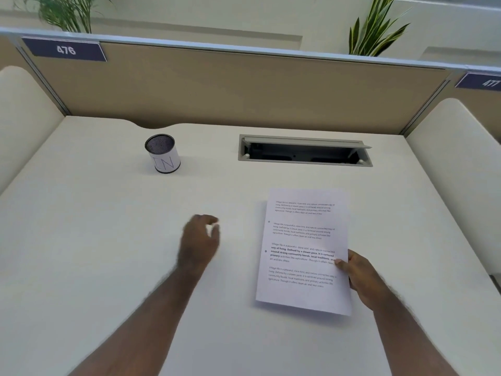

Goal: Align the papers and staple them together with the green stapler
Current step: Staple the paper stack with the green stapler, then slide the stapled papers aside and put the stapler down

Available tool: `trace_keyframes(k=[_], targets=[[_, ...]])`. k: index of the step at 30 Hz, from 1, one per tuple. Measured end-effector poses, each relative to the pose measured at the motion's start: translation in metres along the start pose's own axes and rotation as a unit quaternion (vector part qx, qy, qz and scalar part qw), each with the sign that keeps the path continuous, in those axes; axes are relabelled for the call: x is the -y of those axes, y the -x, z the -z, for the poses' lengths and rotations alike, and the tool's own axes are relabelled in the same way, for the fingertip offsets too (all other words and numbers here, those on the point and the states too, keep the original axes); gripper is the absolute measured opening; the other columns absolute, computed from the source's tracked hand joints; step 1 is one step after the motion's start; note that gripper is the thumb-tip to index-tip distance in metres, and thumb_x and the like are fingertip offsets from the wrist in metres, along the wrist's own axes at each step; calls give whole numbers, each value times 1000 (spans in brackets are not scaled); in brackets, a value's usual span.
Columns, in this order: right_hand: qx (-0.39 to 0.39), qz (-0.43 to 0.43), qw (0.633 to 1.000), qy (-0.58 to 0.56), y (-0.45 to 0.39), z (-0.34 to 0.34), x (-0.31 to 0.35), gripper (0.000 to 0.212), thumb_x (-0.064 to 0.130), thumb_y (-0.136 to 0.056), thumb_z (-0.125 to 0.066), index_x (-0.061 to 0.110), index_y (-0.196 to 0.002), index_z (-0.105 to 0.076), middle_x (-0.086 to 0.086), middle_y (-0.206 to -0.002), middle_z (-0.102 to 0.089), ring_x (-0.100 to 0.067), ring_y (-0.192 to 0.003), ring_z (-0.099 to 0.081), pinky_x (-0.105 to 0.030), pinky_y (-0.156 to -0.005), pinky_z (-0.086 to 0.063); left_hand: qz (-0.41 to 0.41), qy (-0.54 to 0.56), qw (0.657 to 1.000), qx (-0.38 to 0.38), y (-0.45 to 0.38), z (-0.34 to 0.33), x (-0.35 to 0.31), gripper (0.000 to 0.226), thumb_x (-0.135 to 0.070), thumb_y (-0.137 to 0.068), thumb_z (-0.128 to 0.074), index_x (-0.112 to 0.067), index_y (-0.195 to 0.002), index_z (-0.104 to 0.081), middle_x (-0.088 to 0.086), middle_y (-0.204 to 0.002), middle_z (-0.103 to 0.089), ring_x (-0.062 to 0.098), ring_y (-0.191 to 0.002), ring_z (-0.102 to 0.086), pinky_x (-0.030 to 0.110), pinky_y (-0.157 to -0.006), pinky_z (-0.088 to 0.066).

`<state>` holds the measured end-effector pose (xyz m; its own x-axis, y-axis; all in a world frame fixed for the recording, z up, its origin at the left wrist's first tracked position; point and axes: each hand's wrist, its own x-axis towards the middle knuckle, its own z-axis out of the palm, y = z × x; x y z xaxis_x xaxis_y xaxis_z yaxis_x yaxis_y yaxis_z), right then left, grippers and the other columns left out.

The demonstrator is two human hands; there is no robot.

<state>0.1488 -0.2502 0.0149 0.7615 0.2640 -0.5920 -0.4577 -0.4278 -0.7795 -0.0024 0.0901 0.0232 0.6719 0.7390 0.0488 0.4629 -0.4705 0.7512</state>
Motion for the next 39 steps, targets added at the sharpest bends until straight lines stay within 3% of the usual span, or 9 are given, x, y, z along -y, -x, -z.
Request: trace_keyframes(k=[4, 7, 9, 14, 21, 29, 32, 36, 39], targets=[[-2, 13, 1000, -28, -8, 21, 11, 19, 9, -97, -55, 16, -112, -65, -5, -108, -76, -23, -89, -72, -49, -92, -53, 113, 58, 958, 257, 23, -56, -54, 61, -32, -90, -63, -10, -143, -42, 10, -123, -66, 26, -116, -60, 31, -98, -44], [-1, 21, 999, -42, -14, 41, 19, 16, 11, -96, -56, 16, -109, -66, 0, -101, -79, -19, -84, -75, -45, -85, -56, 212, 186, 906, 317, 30, -85, -80, 53, -29, -93, -59, -11, -141, -43, 10, -119, -67, 27, -108, -65, 40, -90, -53], [1, 28, 998, -49, -18, 54, 25, 14, 13, -96, -58, 16, -107, -67, -1, -100, -79, -17, -80, -75, -41, -79, -57, 244, 256, 882, 313, 28, -97, -98, 34, -19, -93, -56, -9, -126, -58, 9, -113, -71, 26, -100, -69, 45, -90, -57], [-26, 40, 997, -61, -36, 85, 38, 18, 17, -94, -62, 7, -109, -66, -10, -103, -76, -29, -90, -70, -49, -88, -53, 242, 273, 893, 262, 16, -130, -136, 13, -9, -92, -54, -10, -97, -66, 15, -107, -73, 31, -96, -70, 50, -86, -58], [-98, 66, 992, -45, -76, 130, 52, 15, 18, -92, -66, 4, -97, -71, -11, -93, -74, -24, -78, -65, -34, -70, -52, 254, 276, 888, 266, 2, -177, -167, 15, -6, -93, -54, -10, -87, -66, 16, -105, -74, 24, -84, -70, 40, -78, -60], [-144, 68, 987, 23, -123, 171, 46, 14, 17, -91, -65, 14, -79, -72, -1, -75, -67, -14, -59, -54, -25, -53, -39, 274, 250, 890, 265, -13, -223, -196, 13, -3, -92, -58, -4, -98, -69, 17, -101, -73, 24, -80, -69, 27, -57, -56], [-156, 67, 984, 51, -137, 180, 42, 14, 20, -90, -67, 15, -77, -72, -3, -77, -69, -18, -63, -56, -28, -59, -43, 273, 228, 900, 254, -18, -237, -201, 12, -1, -89, -60, -5, -95, -70, 17, -94, -73, 21, -68, -66, 22, -48, -52], [-163, 62, 982, 78, -152, 186, 38, 12, 22, -88, -69, 13, -88, -75, -6, -89, -75, -28, -81, -67, -41, -79, -55, 270, 193, 912, 242, -23, -252, -202, 11, -3, -84, -63, -8, -87, -72, 13, -81, -71, 19, -55, -58, 24, -51, -48], [-166, 61, 980, 91, -157, 187, 36, 8, 22, -87, -69, 18, -82, -74, -6, -88, -76, -28, -80, -68, -40, -77, -55, 258, 159, 924, 234, -26, -259, -199, 10, -7, -80, -66, -14, -78, -73, 10, -74, -70, 20, -53, -56, 24, -52, -46]])
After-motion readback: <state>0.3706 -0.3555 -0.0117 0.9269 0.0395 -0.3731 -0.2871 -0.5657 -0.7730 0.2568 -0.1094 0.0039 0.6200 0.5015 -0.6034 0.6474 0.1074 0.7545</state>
